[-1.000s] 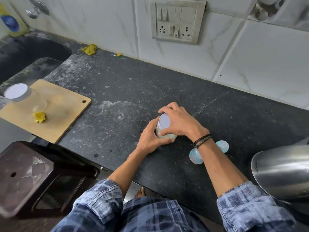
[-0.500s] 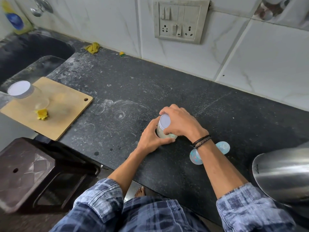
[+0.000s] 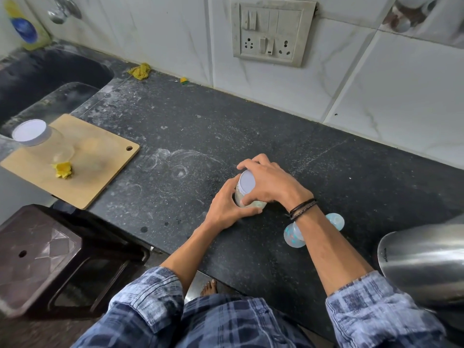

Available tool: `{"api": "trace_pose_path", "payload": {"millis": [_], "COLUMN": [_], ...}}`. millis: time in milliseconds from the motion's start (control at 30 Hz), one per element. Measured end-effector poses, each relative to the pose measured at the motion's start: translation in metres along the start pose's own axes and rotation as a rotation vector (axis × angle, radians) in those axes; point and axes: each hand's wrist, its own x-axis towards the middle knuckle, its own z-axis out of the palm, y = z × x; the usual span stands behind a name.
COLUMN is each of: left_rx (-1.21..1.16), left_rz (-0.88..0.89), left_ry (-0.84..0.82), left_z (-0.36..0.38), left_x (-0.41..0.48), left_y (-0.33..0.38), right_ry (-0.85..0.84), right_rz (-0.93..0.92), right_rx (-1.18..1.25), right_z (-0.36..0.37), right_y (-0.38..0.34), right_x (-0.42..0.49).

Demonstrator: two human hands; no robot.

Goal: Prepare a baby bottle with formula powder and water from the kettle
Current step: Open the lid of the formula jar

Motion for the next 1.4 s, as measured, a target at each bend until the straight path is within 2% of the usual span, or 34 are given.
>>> {"api": "trace_pose_path", "payload": {"millis": [100,267,467,633,800,933,1067,1200,1400], "left_rx": [-0.002,0.011,0.004,0.015,0.011,0.016,0.004,-0.002,0.016], "left_rz": [0.004,0.006,0.002,0.009,0.005,0.003,0.015,0.047,0.069], "left_ry": [-0.003,0.009,0.006,0.015,0.006,0.013,0.009,0.019,0.024], "left_z": [0.002,0.001,0.002,0.002,0.003,0.002,0.001,0.001,0.002], "left_x": [0.0,0.0,-0.001,-0.001,-0.001,-0.001,-0.002,-0.002,-0.001], "left_y": [0.001,0.002,0.003,0.002,0.002,0.002,0.002,0.003,0.002], "right_ry": [0.072,-0.051,0.121,-0.001,0.128,0.134,0.133,0.172,0.308], "right_rz": [0.006,-0.069,-0.022,-0.071,-0.035,-0.091,-0.11,-0.102,-0.008], "right_rx": [-0.039,-0.009,-0.03,-0.012,-0.035,-0.007,0.114,0.344,0.675], "right_z": [0.003,0.001,0.008,0.006,0.009,0.005,-0.004,-0.016,-0.027], "right_y": [0.001,0.002,0.005,0.004,0.005,0.005,0.01,0.025,0.068], "right_x": [-0.001,-0.003,-0.002,-0.007,-0.006,-0.008,-0.01,-0.009,-0.012]}}
